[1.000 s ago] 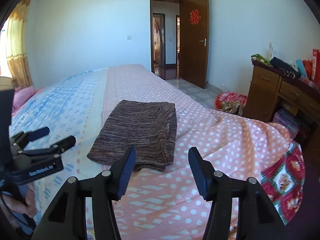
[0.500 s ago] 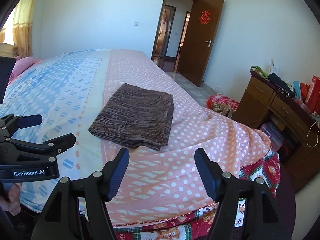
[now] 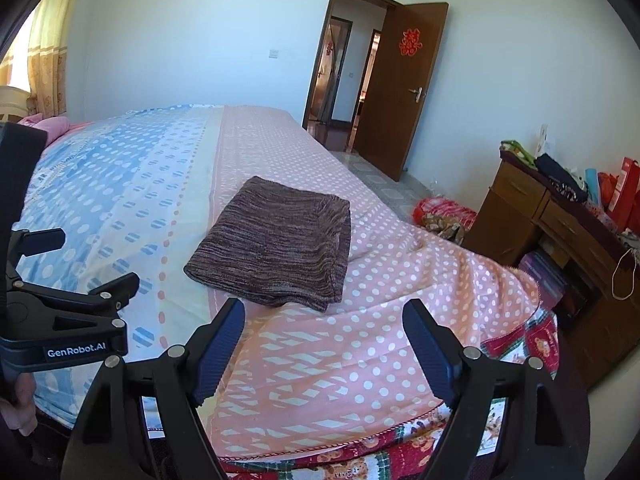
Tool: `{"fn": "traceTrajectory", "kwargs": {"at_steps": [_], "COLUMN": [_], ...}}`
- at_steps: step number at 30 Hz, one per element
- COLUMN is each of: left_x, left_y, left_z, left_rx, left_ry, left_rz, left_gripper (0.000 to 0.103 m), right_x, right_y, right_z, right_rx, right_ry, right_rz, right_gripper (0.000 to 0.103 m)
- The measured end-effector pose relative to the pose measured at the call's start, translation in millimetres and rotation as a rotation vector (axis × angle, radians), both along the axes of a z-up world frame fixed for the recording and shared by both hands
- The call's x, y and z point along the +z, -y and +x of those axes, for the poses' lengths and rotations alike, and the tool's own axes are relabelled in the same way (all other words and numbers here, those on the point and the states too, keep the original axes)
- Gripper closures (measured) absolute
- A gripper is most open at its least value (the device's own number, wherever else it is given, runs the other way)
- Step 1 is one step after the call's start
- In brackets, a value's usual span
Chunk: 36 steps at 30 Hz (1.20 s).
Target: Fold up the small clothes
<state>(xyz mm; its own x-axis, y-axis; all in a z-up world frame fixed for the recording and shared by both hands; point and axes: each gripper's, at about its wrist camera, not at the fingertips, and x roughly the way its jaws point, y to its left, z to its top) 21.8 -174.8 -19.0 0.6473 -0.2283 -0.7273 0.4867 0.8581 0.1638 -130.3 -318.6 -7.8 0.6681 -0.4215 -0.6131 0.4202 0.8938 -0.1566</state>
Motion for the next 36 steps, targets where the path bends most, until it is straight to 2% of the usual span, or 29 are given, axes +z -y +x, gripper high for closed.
{"fn": "traceTrajectory", "kwargs": {"at_steps": [5, 7, 9, 15, 20, 22, 26, 36], "left_x": [-1, 8, 22, 66, 90, 97, 107, 105], "left_y": [-1, -3, -7, -24, -34, -37, -37, -33], "left_z": [4, 2, -4, -26, -39, -46, -58, -64], "left_rx": [0.018, 0.019, 0.011, 0.004, -0.002, 0.0, -0.004, -0.031], "left_ry": [0.01, 0.038, 0.08, 0.224, 0.286, 0.316, 0.381, 0.373], "left_rz": [0.008, -0.028, -0.076, -0.2, -0.262, -0.27, -0.27, -0.268], "left_gripper": [0.0, 0.0, 0.0, 0.0, 0.0, 0.0, 0.0, 0.0], "right_x": [-20, -21, -16, 29, 61, 69, 81, 91], "right_y": [12, 15, 15, 7, -8, -14, -27, -25], "right_z": [13, 15, 10, -21, -42, -46, -54, -60], "right_rx": [-0.012, -0.022, -0.033, -0.086, -0.079, -0.07, -0.061, -0.072], "right_ry": [-0.035, -0.021, 0.024, 0.21, 0.335, 0.358, 0.407, 0.452], "right_rz": [0.139, 0.191, 0.199, 0.094, 0.028, -0.002, -0.052, -0.042], "right_gripper": [0.021, 0.021, 0.021, 0.021, 0.019, 0.014, 0.013, 0.013]}}
